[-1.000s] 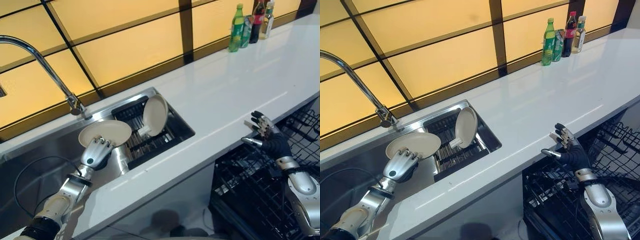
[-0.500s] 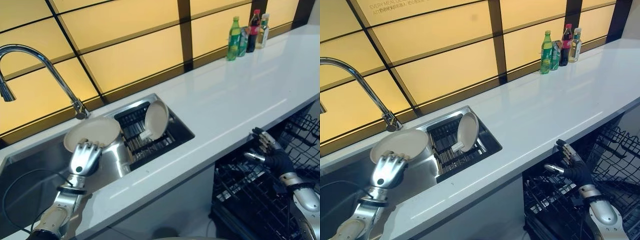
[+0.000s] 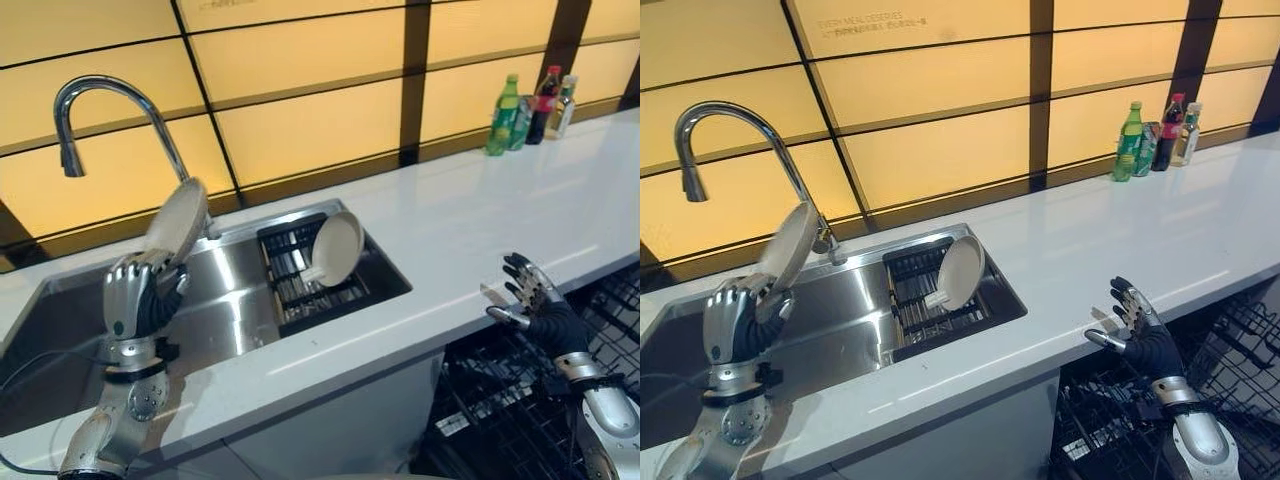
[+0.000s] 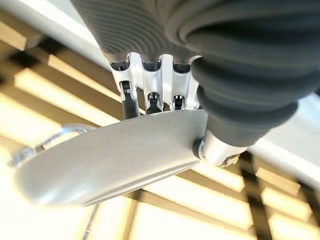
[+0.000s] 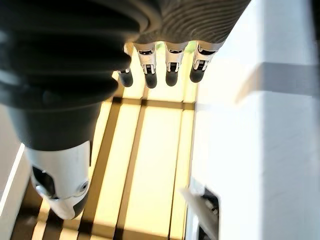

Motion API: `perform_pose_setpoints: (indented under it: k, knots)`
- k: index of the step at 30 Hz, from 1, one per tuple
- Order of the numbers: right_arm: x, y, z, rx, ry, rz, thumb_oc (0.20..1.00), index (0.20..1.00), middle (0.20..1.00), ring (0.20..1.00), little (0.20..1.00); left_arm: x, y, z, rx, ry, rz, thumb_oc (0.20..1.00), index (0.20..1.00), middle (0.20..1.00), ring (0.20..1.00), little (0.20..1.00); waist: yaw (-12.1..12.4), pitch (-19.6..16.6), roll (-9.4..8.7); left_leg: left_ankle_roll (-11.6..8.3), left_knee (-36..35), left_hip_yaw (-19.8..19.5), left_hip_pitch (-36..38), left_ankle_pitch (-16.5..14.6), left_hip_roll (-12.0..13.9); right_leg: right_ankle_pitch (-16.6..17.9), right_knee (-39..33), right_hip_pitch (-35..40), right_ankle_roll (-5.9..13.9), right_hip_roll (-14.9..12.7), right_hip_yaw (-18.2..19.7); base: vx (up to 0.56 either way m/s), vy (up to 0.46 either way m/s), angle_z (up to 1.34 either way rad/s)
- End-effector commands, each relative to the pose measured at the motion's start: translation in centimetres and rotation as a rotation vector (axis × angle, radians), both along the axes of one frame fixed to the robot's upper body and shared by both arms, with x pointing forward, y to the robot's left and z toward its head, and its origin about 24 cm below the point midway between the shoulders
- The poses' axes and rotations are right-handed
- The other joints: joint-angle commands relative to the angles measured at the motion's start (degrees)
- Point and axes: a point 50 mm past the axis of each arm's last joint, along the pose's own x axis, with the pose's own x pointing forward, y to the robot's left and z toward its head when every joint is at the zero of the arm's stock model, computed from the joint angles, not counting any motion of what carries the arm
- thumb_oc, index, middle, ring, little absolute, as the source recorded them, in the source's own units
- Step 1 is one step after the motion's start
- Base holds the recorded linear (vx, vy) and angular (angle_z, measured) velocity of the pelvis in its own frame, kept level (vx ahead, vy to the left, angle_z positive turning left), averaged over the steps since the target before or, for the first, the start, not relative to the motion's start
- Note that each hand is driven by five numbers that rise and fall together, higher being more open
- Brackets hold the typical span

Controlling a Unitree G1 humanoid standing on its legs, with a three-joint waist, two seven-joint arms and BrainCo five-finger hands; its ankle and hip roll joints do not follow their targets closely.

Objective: Pick up plates and place into dishwasher.

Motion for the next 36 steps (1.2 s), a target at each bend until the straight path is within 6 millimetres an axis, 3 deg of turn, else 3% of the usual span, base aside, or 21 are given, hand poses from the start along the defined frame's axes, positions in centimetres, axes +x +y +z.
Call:
perform_pose_setpoints:
  k: [1, 6, 13, 24, 36]
  knots:
    - [1.6, 2.5, 4.7, -0.023, -0.289, 0.122, 1.0, 1.0, 1.0, 1.0, 1.0, 1.1, -0.6, 4.8, -0.126, -0.053, -0.267, 0.2, 0.2, 0.2, 0.2, 0.2, 1.4, -2.0, -1.45, 0.67, 0.4, -2.8, -2.2, -1.2, 0.1, -0.8, 5.1, -4.1, 0.27, 0.1, -0.6, -0.14, -0.083, 0.01]
    - [2.8, 4.2, 7.1, -0.034, -0.416, 0.186, 1.0, 1.0, 1.0, 1.0, 1.0, 1.4, -2.7, 7.4, -0.21, 0.013, -0.579, 0.2, 0.2, 0.2, 0.2, 0.2, 2.7, -2.8, -1.45, 0.09, 0.4, -3.3, -3.0, -1.5, 1.0, -1.1, 4.4, -4.2, -0.04, 1.4, -1.4, -0.18, -0.104, 0.0]
    - [5.0, 5.8, 10.0, -0.038, -0.53, 0.253, 1.0, 1.0, 1.0, 1.0, 1.0, 2.7, -4.1, 10.2, -0.244, 0.029, -0.767, 0.2, 0.2, 0.2, 0.2, 0.2, 4.4, -3.6, -2.11, -0.47, 0.4, -3.2, -4.4, -1.5, 1.8, -1.2, 3.2, -4.9, -0.6, 3.1, -1.3, -0.2, -0.112, 0.03]
    - [6.5, 10.0, 11.1, 0.004, -0.488, 0.515, 1.0, 1.0, 1.0, 1.0, 1.0, 2.8, -8.9, 12.1, -0.195, 0.207, -1.263, 0.2, 0.2, 0.2, 0.2, 0.2, 5.2, -4.8, -2.51, -1.01, 0.4, -2.4, -5.7, -1.3, 2.3, -1.0, 1.1, -4.9, -1.46, 4.2, -1.8, -0.12, -0.067, 0.0]
    - [6.2, 14.7, 10.1, 0.18, -0.362, 0.826, 1.0, 1.0, 1.0, 1.0, 1.0, 2.9, -11.8, 12.7, -0.113, 0.332, -1.484, 0.2, 0.2, 0.2, 0.2, 0.2, 5.1, -6.2, -2.51, -0.87, 0.4, -1.6, -6.0, -1.9, 2.2, -1.2, 0.0, -4.9, -2.09, 4.4, -1.9, -0.03, -0.028, 0.0]
